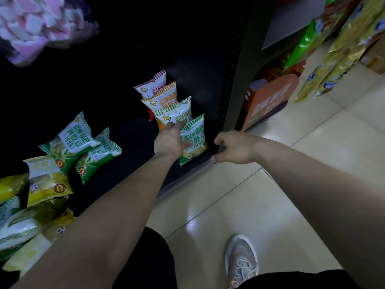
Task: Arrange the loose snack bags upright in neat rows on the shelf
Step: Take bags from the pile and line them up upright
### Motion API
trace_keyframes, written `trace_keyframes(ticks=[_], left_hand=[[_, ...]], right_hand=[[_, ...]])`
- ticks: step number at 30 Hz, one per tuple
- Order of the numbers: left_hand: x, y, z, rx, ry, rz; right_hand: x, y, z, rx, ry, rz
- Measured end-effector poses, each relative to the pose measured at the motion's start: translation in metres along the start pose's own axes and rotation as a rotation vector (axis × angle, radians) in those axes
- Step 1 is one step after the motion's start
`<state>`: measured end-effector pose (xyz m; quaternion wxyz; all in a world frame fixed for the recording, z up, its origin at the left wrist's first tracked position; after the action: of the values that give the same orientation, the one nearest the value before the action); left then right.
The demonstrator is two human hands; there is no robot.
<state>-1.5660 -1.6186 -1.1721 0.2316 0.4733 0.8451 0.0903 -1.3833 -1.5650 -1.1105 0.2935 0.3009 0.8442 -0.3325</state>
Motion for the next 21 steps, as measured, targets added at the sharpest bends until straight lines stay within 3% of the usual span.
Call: trace_keyframes(ticks=[5, 16, 21], left_hand=[[-0.001, 0.006, 0.000, 0.217, -0.005, -0.035], [-0.039, -0.031, -0.053, 0.209, 0.024, 0.053], [-0.075, -0.095, -0.089, 0.231, -0.025, -0.043]], right_hand=[[-0.003, -0.014, 0.001, -0.054, 0.000, 0.005], [0.006, -0.059, 0.001, -0.101, -0.006, -0.009], [0.026, -0.107, 0.005, -0.118, 0.007, -0.048]])
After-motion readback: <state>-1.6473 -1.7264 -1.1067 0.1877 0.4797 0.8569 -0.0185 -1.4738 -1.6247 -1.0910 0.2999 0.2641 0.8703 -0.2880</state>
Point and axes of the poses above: each hand's wrist, its own x-axis towards the middle knuckle, its own z-axis out of the palm, y = z × x, the point moved 8 cm from there along x, towards the middle knuckle, and after that the axes turned 13 degrees about -y, right-handed, at the moved point
